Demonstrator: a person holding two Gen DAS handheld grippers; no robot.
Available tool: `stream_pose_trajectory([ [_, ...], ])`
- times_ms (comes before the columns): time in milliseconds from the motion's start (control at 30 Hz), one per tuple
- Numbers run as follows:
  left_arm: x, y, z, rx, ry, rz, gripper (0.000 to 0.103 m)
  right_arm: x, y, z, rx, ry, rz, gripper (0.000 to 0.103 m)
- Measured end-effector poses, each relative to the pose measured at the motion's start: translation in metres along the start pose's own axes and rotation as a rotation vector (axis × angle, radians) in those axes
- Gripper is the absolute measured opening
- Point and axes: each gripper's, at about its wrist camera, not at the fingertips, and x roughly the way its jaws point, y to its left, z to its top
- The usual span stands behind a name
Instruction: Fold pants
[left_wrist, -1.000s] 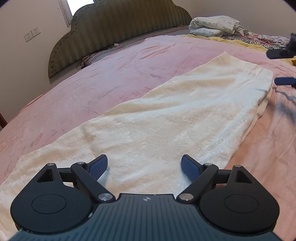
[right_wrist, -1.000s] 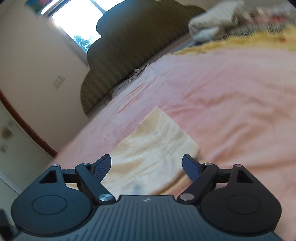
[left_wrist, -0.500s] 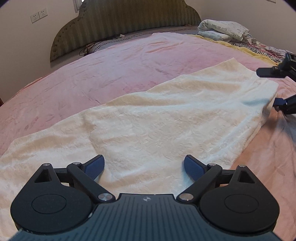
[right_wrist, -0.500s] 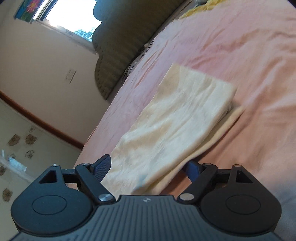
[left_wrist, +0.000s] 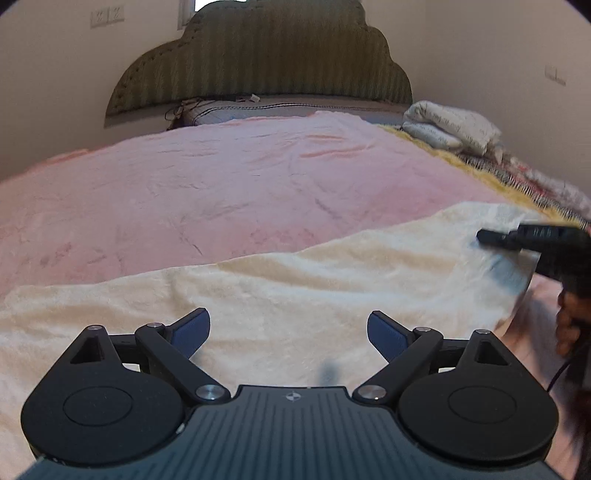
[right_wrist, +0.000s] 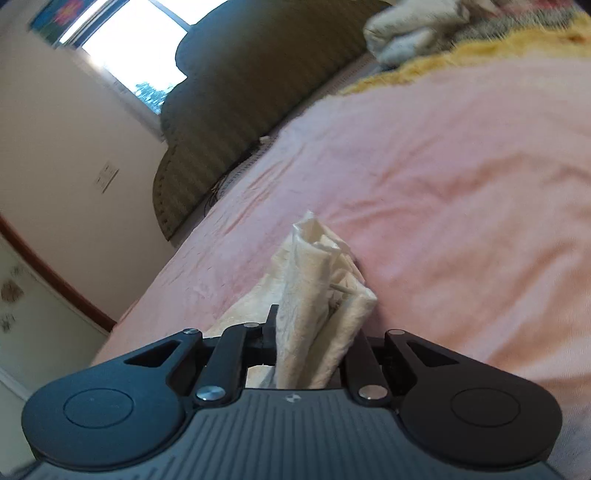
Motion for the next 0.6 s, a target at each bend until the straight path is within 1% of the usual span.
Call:
stream_pose_trajectory([
  [67,0.0,0.013,0.01,-0.156,0.005,-0.103,0.092,-0.008,0.042,-0.003,-0.238,-0.025,-0.03,0.013],
  [133,0.001,0.026,0.016,-0.314,0.003,-0.245,0.095,-0.015,0.086,-0.018,-0.489,-0.043,-0.045,0.013],
  [167,0.002,0.032,0.018,-0.392,0.002,-0.331,0.095,-0.017,0.106,-0.027,-0.594,-0.048,-0.044,0.013],
  [233,0.007,0.038,0.021,-0.519,0.013,-0.481,0.096,-0.016,0.138,-0.048,-0.764,-0.044,-0.03,0.013],
  [267,0.01,0.039,0.023,-0.568,0.019,-0.54,0.097,-0.014,0.15,-0.058,-0.827,-0.035,-0.023,0.013],
  [300,0.013,0.039,0.024,-0.608,0.026,-0.58,0.1,-0.012,0.158,-0.068,-0.868,-0.025,-0.013,0.013],
  [367,0.02,0.035,0.024,-0.647,0.04,-0.616,0.101,-0.009,0.171,-0.083,-0.894,0.002,0.034,0.013],
  [400,0.025,0.032,0.024,-0.649,0.049,-0.613,0.101,-0.009,0.175,-0.088,-0.888,0.013,0.059,0.013],
  [500,0.038,0.031,0.025,-0.675,0.075,-0.576,0.1,-0.013,0.188,-0.102,-0.89,0.019,0.105,0.013],
  [567,0.044,0.035,0.027,-0.7,0.087,-0.537,0.096,-0.016,0.195,-0.111,-0.915,0.021,0.122,0.013],
  [600,0.045,0.037,0.027,-0.704,0.088,-0.513,0.089,-0.017,0.198,-0.116,-0.941,0.018,0.118,0.013],
])
